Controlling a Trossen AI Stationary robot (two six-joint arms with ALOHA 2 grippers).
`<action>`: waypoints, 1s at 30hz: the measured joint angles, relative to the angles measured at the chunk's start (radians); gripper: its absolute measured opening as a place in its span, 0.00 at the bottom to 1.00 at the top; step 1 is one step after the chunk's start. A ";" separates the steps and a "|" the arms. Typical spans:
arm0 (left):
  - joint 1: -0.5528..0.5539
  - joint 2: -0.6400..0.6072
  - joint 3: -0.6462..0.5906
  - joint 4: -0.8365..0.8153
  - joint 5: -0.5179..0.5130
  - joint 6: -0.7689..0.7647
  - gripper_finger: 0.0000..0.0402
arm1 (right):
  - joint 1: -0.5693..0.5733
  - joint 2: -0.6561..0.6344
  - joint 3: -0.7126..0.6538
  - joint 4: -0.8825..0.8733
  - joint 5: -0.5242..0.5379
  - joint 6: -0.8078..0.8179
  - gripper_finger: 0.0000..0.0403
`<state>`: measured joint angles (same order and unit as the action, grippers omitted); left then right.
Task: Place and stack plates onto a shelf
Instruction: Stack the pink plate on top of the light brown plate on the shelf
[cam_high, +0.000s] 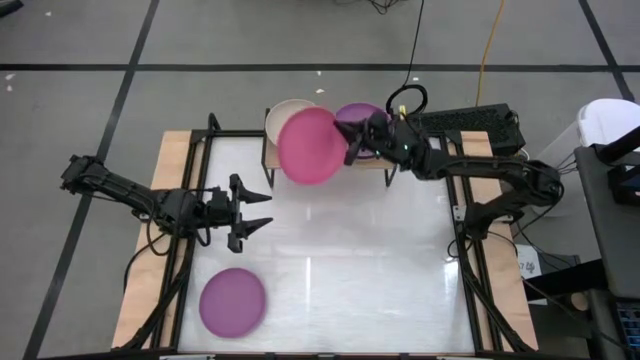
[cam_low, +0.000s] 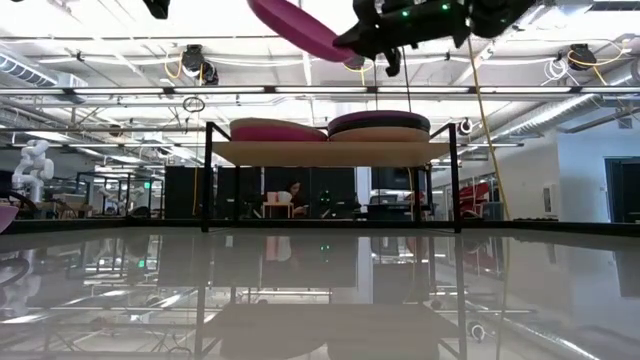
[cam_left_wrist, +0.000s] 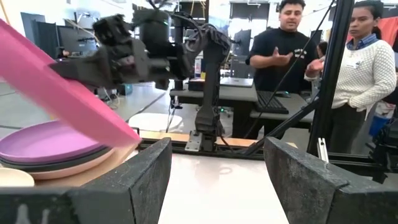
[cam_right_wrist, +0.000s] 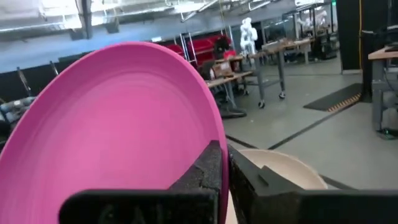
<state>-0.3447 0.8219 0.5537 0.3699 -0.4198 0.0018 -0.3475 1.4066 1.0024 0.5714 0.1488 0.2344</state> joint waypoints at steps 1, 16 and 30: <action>0.000 0.000 0.000 0.002 0.000 0.004 0.65 | -0.014 0.007 0.026 -0.028 -0.017 0.005 0.00; -0.004 0.000 0.000 0.002 0.006 -0.007 0.65 | -0.140 0.253 0.235 -0.036 -0.021 -0.017 0.00; -0.003 0.000 0.000 -0.002 0.006 -0.007 0.65 | -0.238 0.449 0.235 0.100 -0.016 0.146 0.05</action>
<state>-0.3481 0.8223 0.5541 0.3683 -0.4133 -0.0051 -0.5856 1.8561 1.2373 0.6710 0.1332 0.3801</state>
